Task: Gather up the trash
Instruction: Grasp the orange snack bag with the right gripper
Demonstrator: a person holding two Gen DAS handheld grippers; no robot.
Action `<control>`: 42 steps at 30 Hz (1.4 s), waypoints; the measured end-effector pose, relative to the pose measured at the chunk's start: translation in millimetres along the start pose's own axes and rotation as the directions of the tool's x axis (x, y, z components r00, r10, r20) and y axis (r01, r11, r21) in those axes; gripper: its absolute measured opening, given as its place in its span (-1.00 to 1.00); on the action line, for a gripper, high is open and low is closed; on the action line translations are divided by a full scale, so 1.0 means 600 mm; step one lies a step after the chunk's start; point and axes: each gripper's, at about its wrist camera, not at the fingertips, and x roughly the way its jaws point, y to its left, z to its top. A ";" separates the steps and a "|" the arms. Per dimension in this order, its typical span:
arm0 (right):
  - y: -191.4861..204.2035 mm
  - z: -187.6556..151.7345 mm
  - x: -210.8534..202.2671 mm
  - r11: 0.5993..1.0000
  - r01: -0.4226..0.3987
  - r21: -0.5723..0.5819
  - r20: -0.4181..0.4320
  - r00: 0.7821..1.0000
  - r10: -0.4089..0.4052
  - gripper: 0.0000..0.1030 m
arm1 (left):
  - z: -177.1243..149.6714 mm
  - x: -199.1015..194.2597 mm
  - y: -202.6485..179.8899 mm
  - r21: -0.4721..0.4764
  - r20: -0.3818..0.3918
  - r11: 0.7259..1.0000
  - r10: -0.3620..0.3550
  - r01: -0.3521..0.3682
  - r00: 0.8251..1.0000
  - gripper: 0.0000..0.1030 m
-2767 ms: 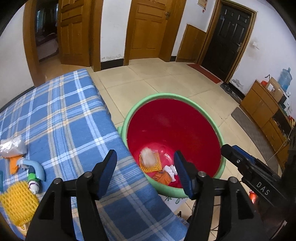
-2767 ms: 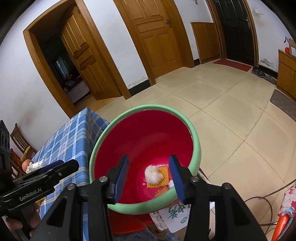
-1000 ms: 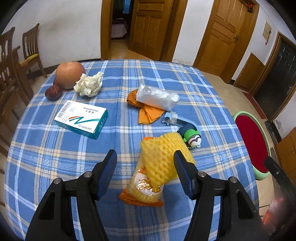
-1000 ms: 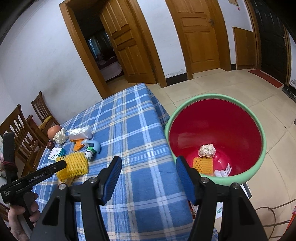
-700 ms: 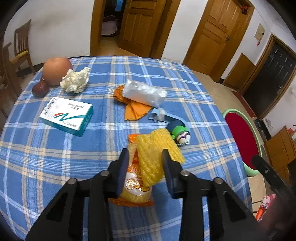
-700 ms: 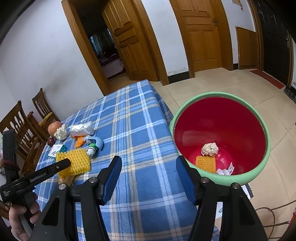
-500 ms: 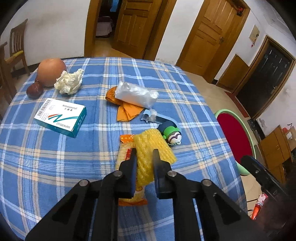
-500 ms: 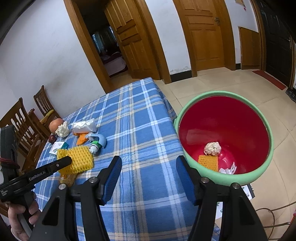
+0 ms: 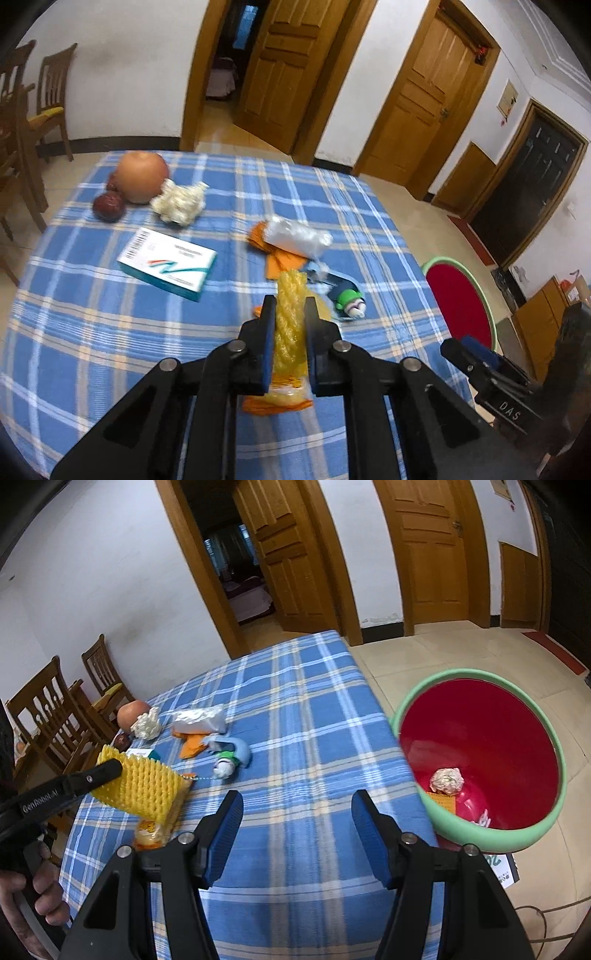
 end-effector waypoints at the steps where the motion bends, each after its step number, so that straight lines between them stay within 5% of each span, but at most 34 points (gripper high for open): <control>1: 0.006 0.000 0.001 1.000 -0.004 -0.007 -0.002 1.000 0.004 0.24 | 0.001 -0.005 0.006 -0.004 0.007 1.000 0.006 -0.006 1.000 -0.74; 24: 0.184 -0.038 0.056 0.984 -0.115 -0.135 -0.109 0.989 0.101 0.28 | -0.037 -0.091 0.164 -0.141 0.053 0.974 0.184 -0.175 0.981 -0.74; 42: 0.245 -0.062 0.132 0.979 -0.060 -0.194 -0.171 0.985 0.027 0.31 | -0.057 -0.089 0.205 -0.190 0.035 0.962 0.205 -0.195 0.978 -0.74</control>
